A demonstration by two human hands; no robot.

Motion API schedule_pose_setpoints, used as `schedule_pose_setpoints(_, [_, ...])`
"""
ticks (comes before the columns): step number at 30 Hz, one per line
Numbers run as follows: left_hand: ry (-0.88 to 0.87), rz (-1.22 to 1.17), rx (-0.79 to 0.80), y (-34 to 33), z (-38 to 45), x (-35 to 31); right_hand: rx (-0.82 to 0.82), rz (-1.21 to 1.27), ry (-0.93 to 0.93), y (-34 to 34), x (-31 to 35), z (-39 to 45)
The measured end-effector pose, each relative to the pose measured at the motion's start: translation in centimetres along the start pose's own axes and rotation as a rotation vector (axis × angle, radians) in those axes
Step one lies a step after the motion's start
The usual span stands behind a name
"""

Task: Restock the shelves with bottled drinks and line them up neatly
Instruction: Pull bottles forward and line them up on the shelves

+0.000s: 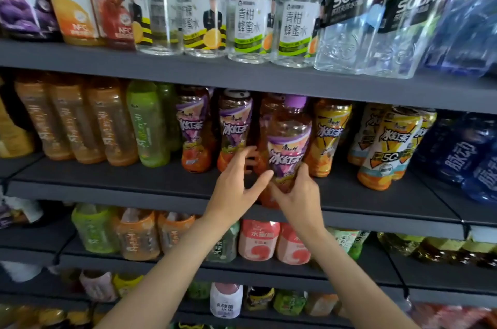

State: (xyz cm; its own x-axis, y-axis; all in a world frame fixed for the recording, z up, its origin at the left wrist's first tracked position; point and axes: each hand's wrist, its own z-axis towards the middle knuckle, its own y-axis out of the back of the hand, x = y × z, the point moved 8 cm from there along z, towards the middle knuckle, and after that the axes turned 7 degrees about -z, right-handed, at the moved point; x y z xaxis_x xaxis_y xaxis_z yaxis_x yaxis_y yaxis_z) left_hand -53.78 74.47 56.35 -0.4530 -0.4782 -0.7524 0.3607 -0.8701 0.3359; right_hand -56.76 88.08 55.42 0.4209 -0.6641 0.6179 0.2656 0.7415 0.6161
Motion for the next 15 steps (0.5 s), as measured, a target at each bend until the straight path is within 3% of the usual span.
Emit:
schedule_pose_setpoints(6, [0.022, 0.031, -0.103, 7.6, -0.7, 1.6, 0.091, 0.003, 0.066, -6.9, 7.8, -2.3])
schedule_pose_setpoints(11, [0.094, 0.119, -0.117, 15.7, -0.4, 5.0, 0.332, 0.241, 0.063, -11.7, 12.4, -0.9])
schedule_pose_setpoints(15, [0.152, 0.101, -0.073, 19.8, 0.3, 7.5, 0.155, 0.088, -0.124, -12.8, 11.1, 1.4])
